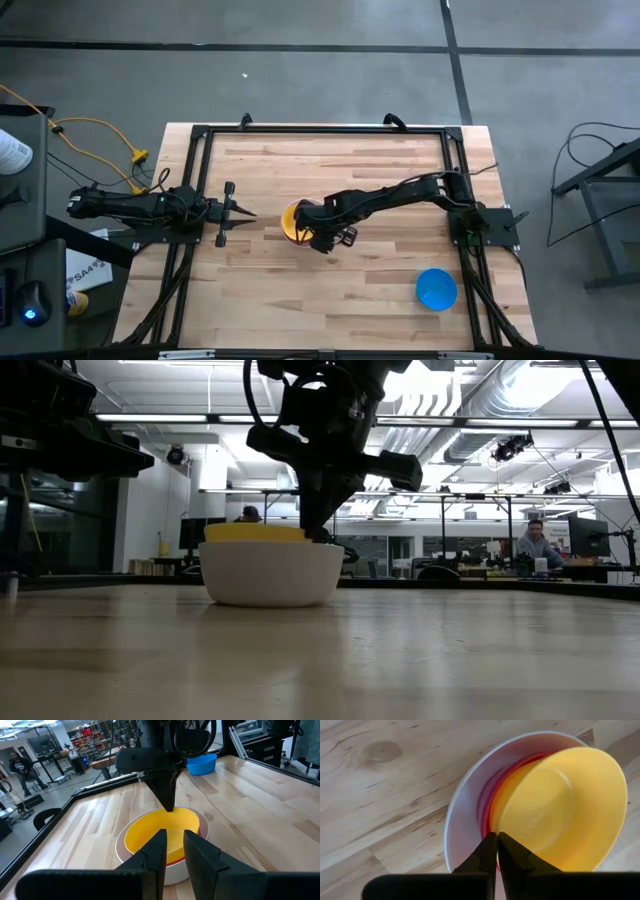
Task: Nest bowls inside each other
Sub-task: Stack the yellow bowl on the red bowl, then stack the blue bowl on the yellow bowl
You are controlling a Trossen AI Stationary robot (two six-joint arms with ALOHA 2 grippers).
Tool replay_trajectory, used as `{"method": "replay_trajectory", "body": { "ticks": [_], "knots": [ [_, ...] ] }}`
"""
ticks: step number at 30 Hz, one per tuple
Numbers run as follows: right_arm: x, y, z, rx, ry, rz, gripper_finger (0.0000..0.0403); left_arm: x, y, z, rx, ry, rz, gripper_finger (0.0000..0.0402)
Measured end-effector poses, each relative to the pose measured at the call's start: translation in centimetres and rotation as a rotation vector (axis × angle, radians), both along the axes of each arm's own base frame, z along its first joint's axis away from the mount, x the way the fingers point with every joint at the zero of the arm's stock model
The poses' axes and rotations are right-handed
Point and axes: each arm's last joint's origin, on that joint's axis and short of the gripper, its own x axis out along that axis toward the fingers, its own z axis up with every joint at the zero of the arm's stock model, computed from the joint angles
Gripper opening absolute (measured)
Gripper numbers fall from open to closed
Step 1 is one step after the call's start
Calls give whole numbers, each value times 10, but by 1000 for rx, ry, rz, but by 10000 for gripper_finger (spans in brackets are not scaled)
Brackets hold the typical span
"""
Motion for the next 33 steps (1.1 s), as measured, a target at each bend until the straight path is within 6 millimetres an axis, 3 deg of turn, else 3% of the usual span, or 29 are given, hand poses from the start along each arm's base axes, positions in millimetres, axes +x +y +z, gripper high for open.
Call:
{"method": "replay_trajectory", "body": {
  "ticks": [14,33],
  "knots": [
    [1,0,0,13,-12,-39,90,0,0,0,0,0,0,65],
    [-1,7,13,-39,-77,-89,97,0,0,0,0,0,0,65]
  ]
}}
